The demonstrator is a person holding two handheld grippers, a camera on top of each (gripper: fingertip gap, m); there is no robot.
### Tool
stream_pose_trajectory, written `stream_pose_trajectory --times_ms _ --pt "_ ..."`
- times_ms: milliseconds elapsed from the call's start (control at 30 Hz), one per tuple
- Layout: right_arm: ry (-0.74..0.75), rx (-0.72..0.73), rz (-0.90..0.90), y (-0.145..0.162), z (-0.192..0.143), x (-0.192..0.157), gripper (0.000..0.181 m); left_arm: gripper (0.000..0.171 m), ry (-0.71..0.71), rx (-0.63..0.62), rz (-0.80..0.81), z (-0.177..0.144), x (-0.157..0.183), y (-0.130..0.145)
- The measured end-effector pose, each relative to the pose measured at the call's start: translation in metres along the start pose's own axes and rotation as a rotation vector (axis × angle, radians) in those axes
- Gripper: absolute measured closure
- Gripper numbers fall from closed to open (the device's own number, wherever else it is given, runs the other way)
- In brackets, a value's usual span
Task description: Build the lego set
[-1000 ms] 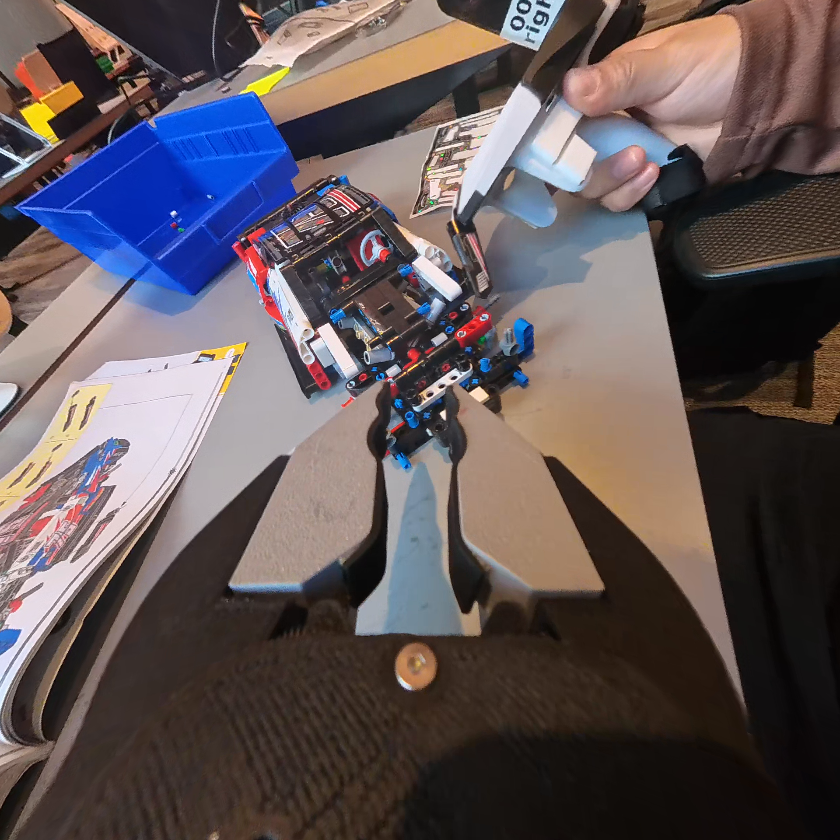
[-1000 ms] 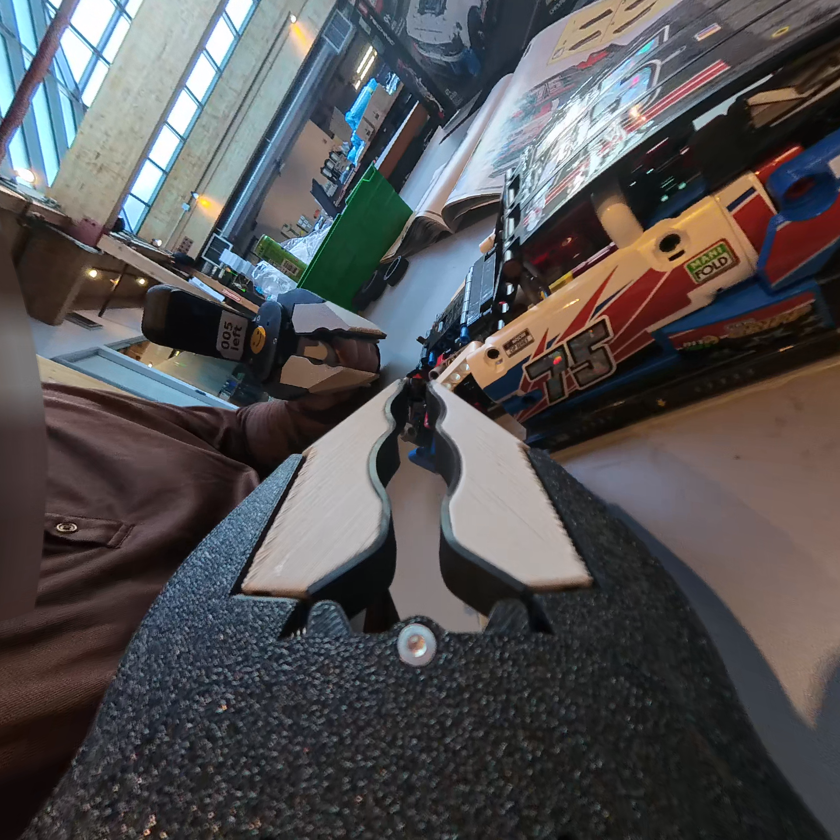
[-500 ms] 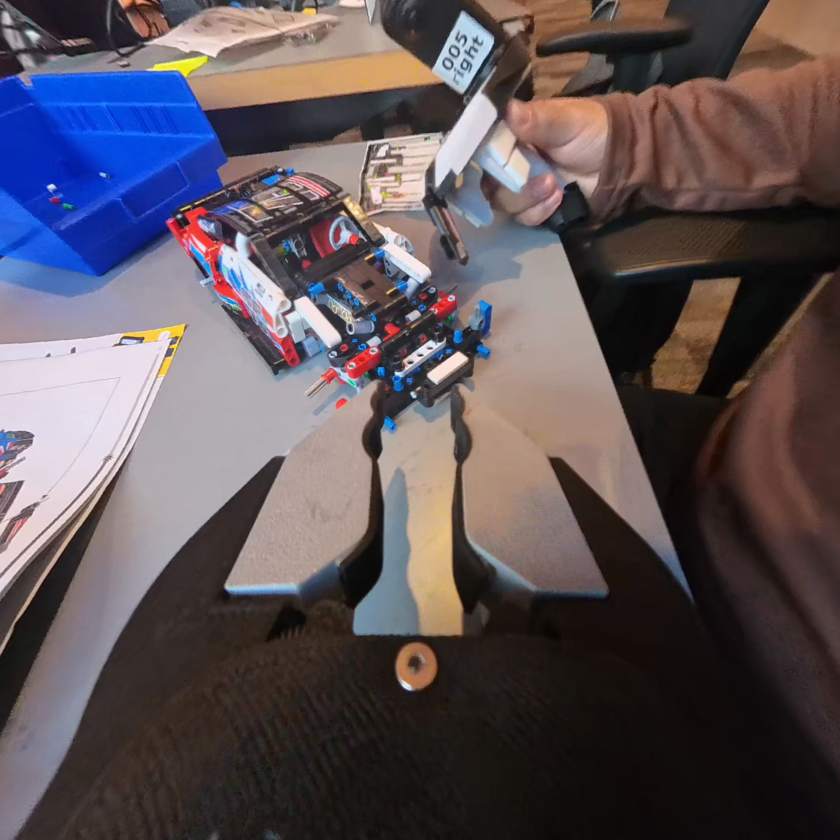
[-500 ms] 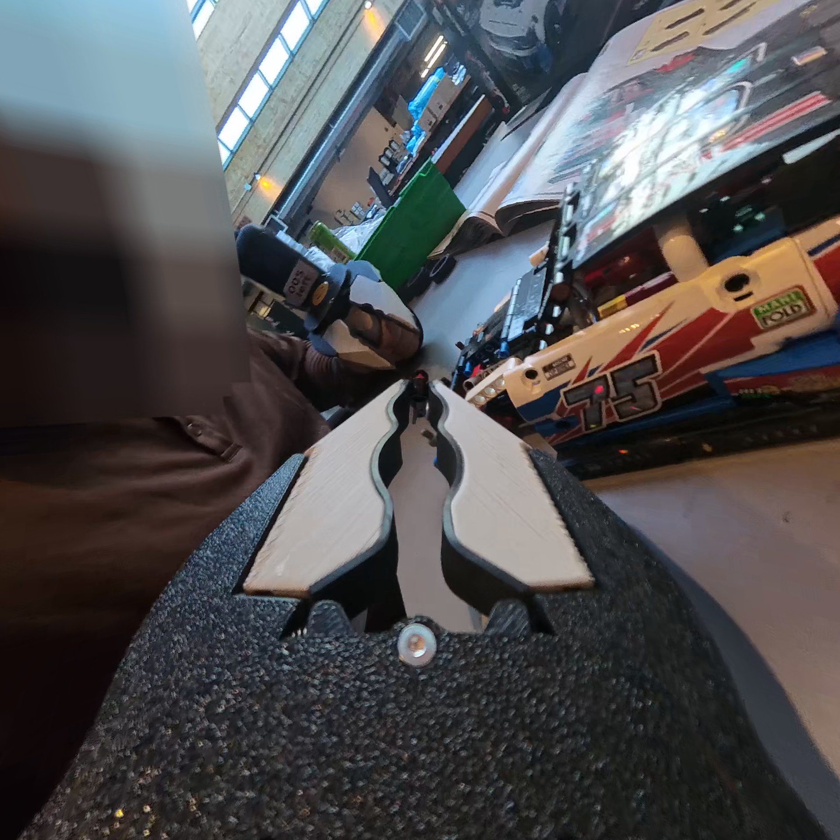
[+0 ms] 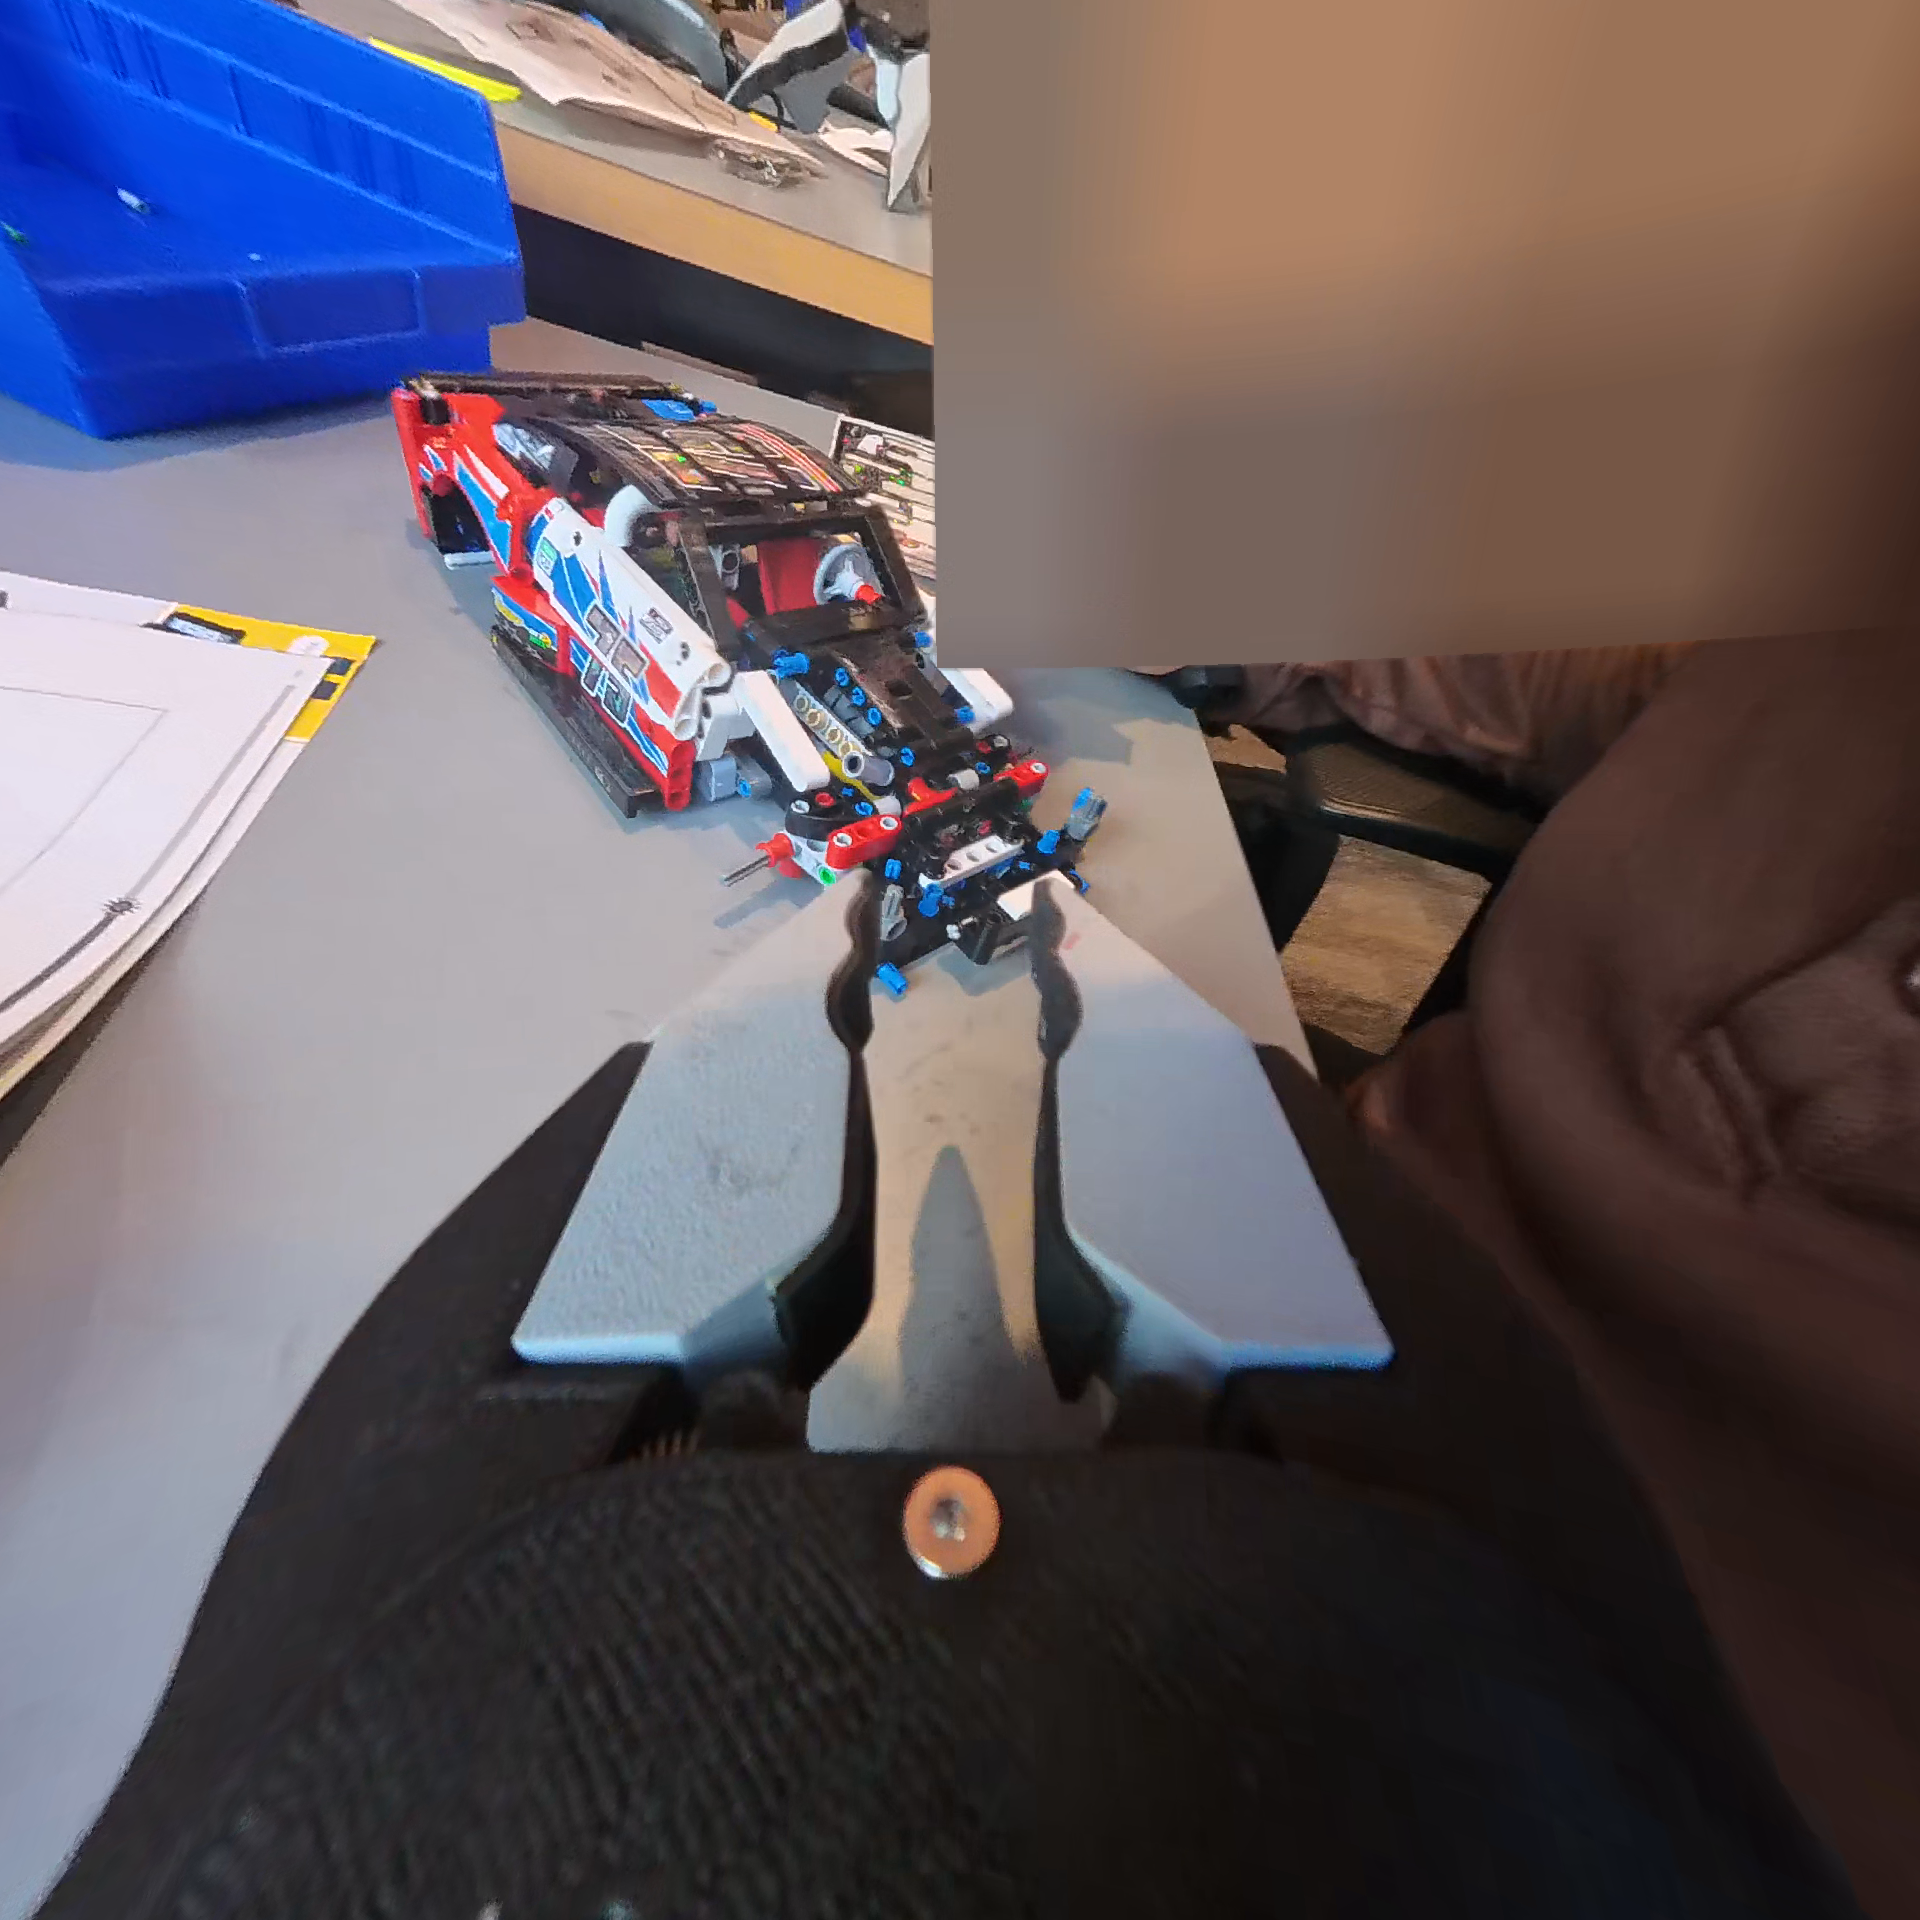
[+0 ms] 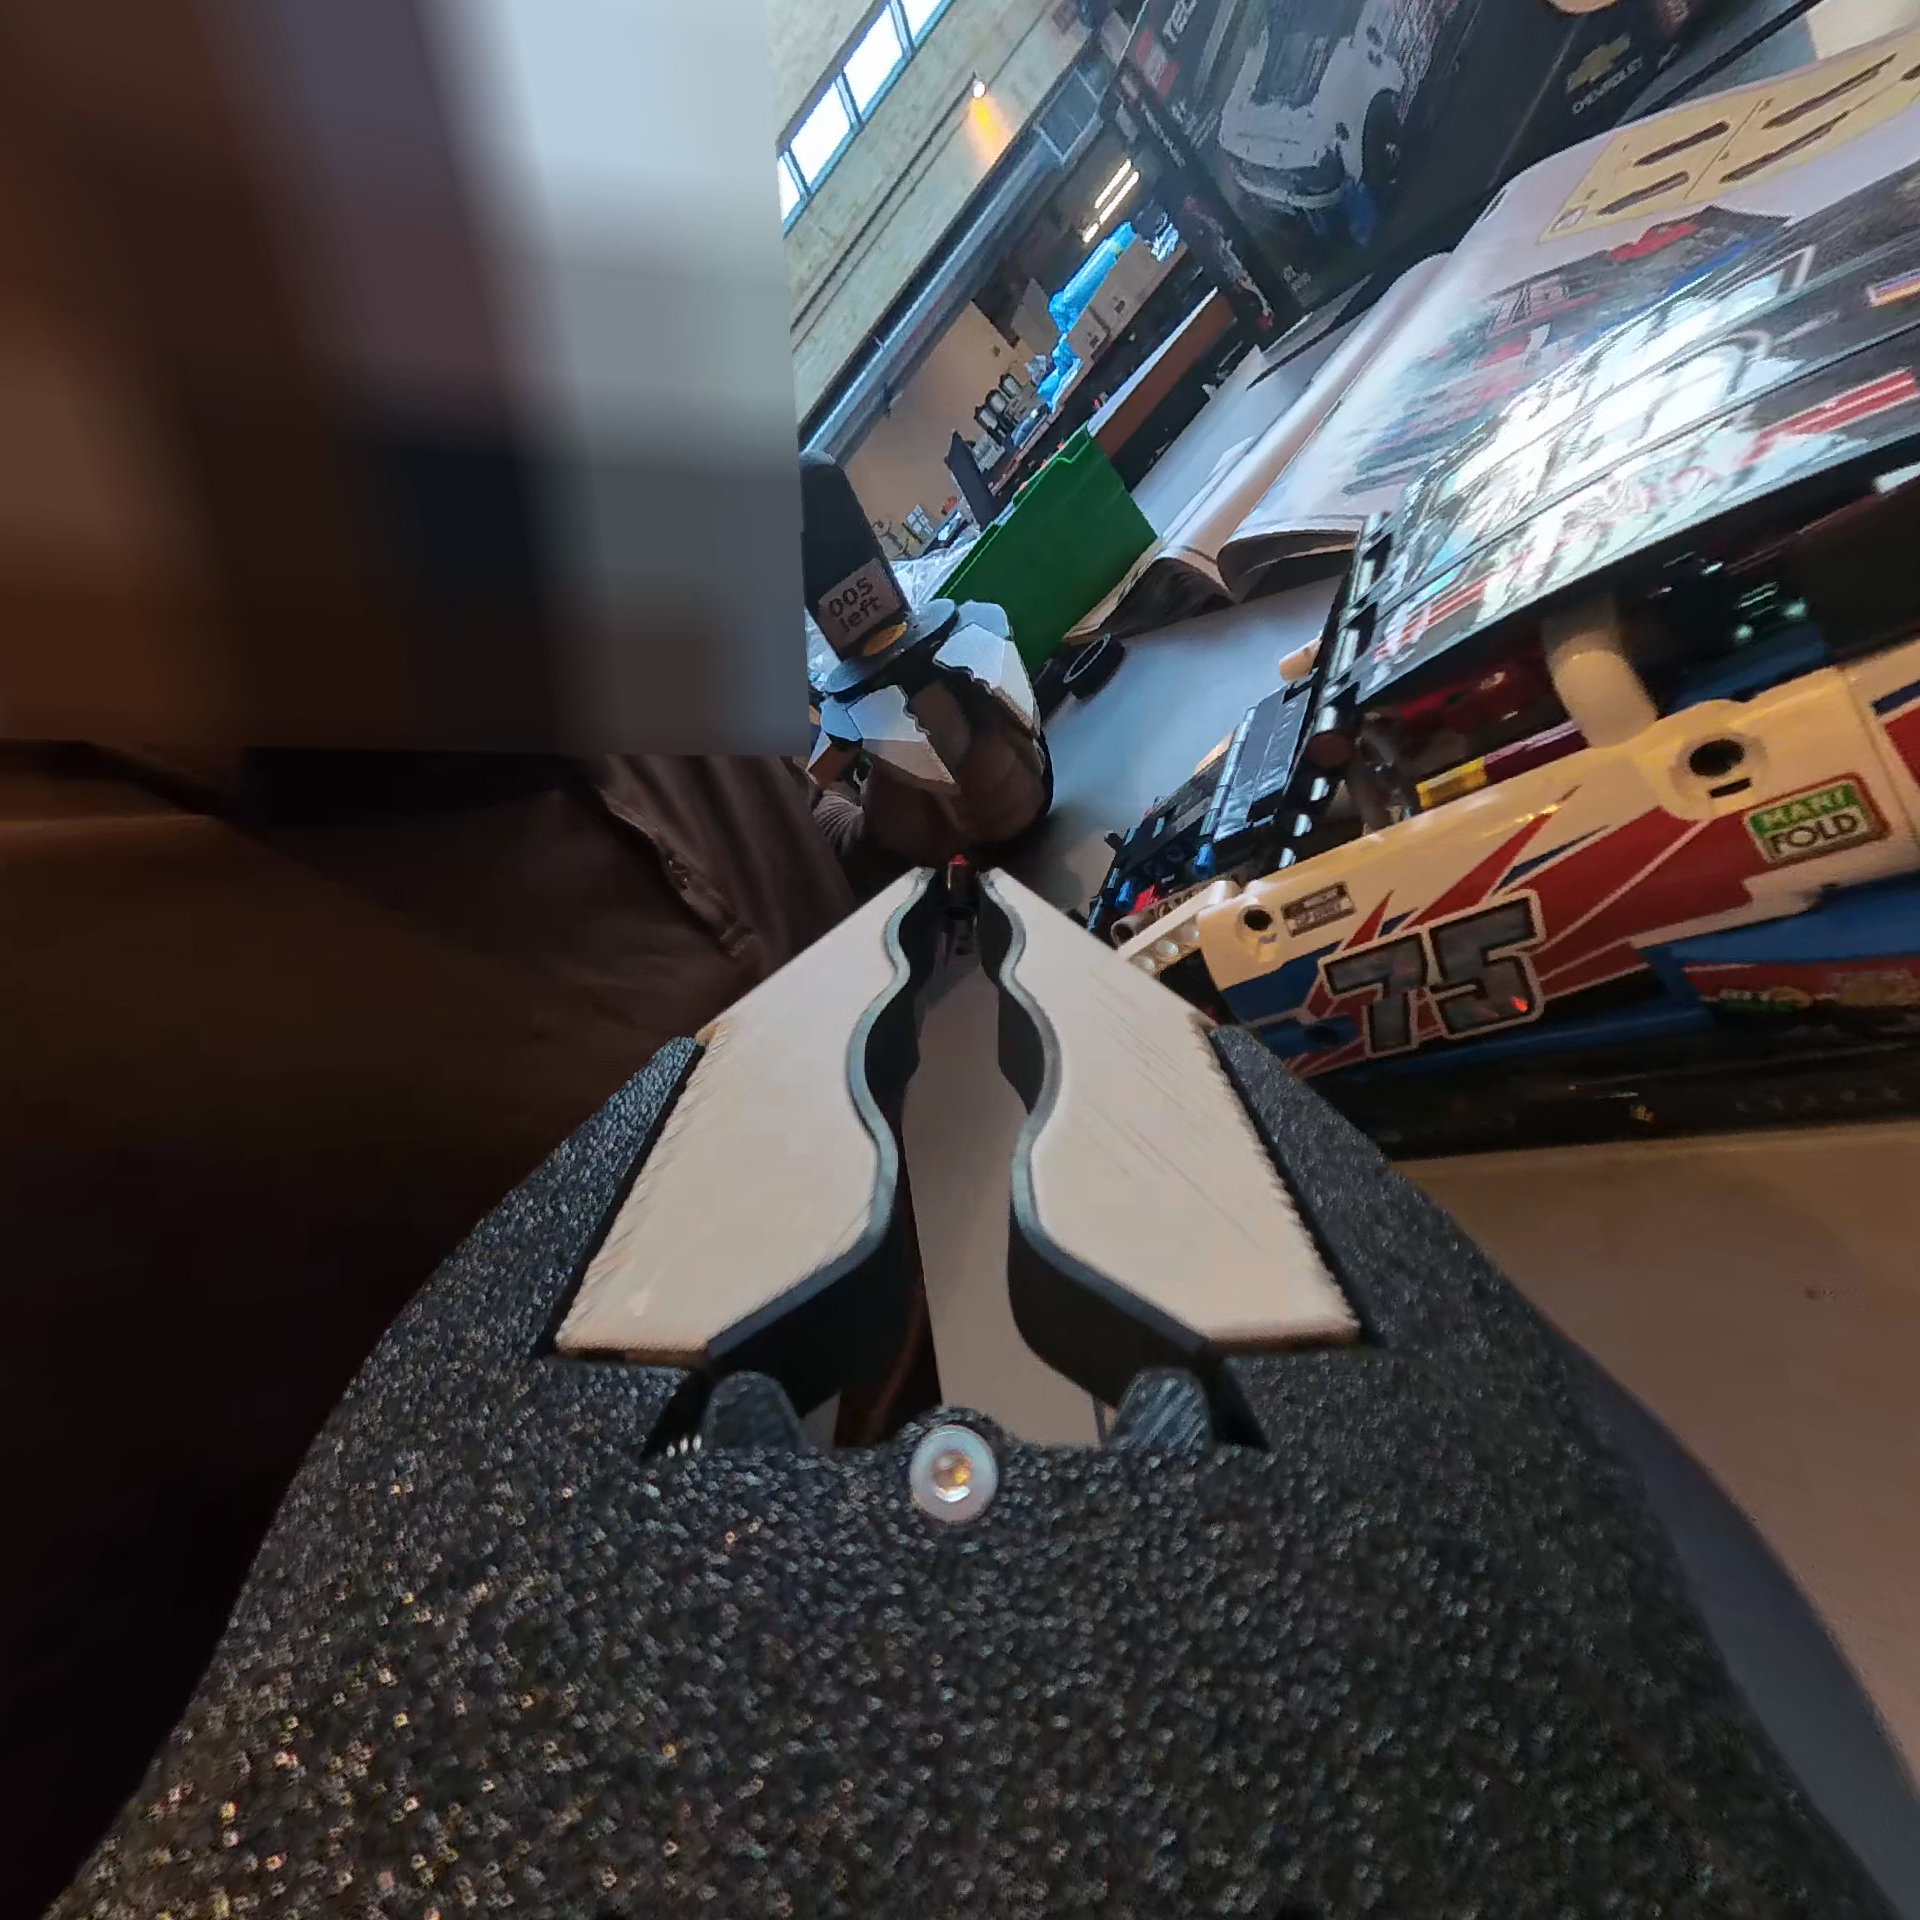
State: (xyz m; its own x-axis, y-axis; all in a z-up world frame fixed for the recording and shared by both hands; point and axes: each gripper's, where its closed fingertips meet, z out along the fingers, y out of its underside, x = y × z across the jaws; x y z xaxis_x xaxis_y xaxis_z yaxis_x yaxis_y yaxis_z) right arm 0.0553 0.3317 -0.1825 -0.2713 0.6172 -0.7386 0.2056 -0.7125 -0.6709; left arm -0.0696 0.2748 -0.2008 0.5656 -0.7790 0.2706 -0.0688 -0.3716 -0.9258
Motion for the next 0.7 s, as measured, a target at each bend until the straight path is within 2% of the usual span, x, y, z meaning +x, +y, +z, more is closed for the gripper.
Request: stream_pose_trajectory --times_ms 433,700 --pt "0.010 0.009 0.001 -0.005 0.001 0.005 0.174 0.147 0.013 0.003 -0.001 0.000 0.002 0.000" --pt "0.028 0.002 -0.006 -0.003 0.002 0.007 0.174 0.148 0.019 -0.051 0.052 0.004 0.010 0.008"
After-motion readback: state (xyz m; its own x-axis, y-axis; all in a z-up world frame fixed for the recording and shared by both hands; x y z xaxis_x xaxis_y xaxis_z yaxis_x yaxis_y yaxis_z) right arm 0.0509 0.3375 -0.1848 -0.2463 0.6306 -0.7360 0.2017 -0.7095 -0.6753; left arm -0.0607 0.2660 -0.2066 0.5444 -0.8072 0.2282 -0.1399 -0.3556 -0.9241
